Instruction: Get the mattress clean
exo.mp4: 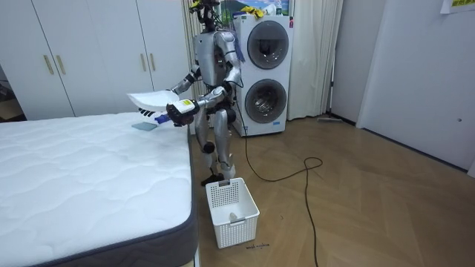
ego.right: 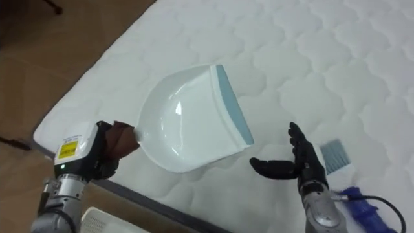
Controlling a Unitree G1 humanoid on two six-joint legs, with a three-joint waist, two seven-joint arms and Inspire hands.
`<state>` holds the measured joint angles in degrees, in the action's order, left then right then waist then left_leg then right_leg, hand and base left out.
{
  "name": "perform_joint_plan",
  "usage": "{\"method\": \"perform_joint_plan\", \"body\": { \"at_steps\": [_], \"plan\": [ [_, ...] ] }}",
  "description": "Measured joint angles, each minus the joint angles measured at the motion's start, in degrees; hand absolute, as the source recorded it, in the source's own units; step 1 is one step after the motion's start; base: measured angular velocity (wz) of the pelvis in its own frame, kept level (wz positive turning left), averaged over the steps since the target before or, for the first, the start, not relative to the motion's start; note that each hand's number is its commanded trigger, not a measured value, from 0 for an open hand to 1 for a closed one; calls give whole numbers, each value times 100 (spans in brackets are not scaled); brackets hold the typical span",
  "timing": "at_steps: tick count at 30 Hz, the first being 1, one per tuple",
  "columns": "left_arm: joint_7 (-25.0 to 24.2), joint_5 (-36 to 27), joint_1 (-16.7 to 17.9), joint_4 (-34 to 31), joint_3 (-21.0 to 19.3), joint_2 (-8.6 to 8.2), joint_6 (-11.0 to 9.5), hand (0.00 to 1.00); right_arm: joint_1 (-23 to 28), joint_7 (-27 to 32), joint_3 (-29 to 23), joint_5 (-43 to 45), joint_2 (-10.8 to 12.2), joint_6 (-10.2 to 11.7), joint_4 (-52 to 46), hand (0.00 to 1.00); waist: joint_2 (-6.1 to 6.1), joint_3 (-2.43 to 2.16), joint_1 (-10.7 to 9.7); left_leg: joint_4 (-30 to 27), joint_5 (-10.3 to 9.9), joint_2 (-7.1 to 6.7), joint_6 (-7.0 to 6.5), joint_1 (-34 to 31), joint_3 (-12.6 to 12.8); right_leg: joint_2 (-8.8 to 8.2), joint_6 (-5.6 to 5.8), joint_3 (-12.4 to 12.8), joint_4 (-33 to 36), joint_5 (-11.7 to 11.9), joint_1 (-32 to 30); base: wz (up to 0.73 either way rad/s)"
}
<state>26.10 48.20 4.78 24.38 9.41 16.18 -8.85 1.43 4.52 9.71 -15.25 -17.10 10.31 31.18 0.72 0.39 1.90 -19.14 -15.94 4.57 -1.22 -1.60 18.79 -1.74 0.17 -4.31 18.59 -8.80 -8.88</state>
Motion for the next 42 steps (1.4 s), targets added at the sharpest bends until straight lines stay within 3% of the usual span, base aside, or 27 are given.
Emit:
{"method": "perform_joint_plan", "body": {
  "at_steps": [1,2,3,5,10,12,15,23,24,25,26,33,38,42],
  "plan": [
    [-2,-58,31,0,-13,-2,1,100,-3,-44,24,1,-3,0,-35,0,1,0,56,1,-13,-50,18,35,-319,60,-16,140,10,21,-26,-156],
    [-2,-159,70,0,-38,-2,3,100,27,-155,39,3,6,0,-126,0,-6,-4,118,11,-42,-144,62,132,-858,155,-41,337,3,52,-25,-137],
    [-1,-276,73,-11,-39,0,3,100,60,-258,38,20,-4,-11,-177,0,-26,-24,168,50,-76,-169,102,222,-1135,258,-58,520,6,91,-23,-119],
    [5,-405,54,-46,-48,3,-19,100,79,-289,33,98,-16,-43,-257,0,-40,-33,98,114,-90,-201,115,300,-1309,330,-67,683,62,115,-33,-68],
    [252,-656,69,-126,-43,13,-75,100,168,-264,10,389,8,-73,-272,0,-70,-50,-168,295,-92,-226,113,550,-958,406,-59,977,243,116,-106,-37],
    [282,-840,86,-126,-43,16,-91,100,182,-263,-5,398,36,-167,-272,0,-73,-51,-175,483,-96,-250,110,598,-813,414,-47,1007,336,123,-211,-36],
    [291,-944,195,-120,-35,16,-103,100,374,-250,-43,408,126,-175,-272,0,-65,-50,-313,567,-104,-265,102,677,-724,415,-42,1027,408,129,-235,-21],
    [290,-1051,482,-107,-28,22,-105,100,791,-269,-238,424,150,-177,-115,0,-69,-46,-425,744,-106,-260,104,952,-433,465,-54,1025,418,149,-195,-22],
    [289,-1052,489,-46,-28,17,-106,89,793,-275,-255,417,172,-174,-11,0,-67,-42,-472,757,-108,-259,105,990,-409,479,-56,1032,398,150,-175,-13],
    [283,-1052,509,34,-29,8,-106,21,810,-290,-283,415,211,-174,135,0,-65,-35,-490,788,-110,-248,109,1034,-404,498,-57,1041,340,151,-130,-11],
    [274,-1052,524,77,-28,3,-105,0,818,-312,-321,417,248,-177,229,0,-70,-40,-495,799,-115,-235,117,1039,-402,512,-61,1042,303,157,-116,-14],
    [168,-1291,585,1076,-3,-217,-104,0,817,-662,-416,430,412,-257,1025,0,-74,-29,-466,958,-113,-186,118,1085,-315,618,-74,1027,80,332,-120,-21],
    [119,-1995,586,1568,-33,-181,-98,0,779,-634,-419,423,469,-262,1166,0,-64,-23,-440,957,-112,-151,117,1078,-326,683,-102,1018,-100,431,-111,-19],
    [165,-2689,596,1675,-75,-157,-112,0,627,-586,-435,370,470,-255,1529,0,-73,-13,-463,961,-109,-94,121,1106,-389,686,-145,812,-312,500,18,0]
  ]
}}
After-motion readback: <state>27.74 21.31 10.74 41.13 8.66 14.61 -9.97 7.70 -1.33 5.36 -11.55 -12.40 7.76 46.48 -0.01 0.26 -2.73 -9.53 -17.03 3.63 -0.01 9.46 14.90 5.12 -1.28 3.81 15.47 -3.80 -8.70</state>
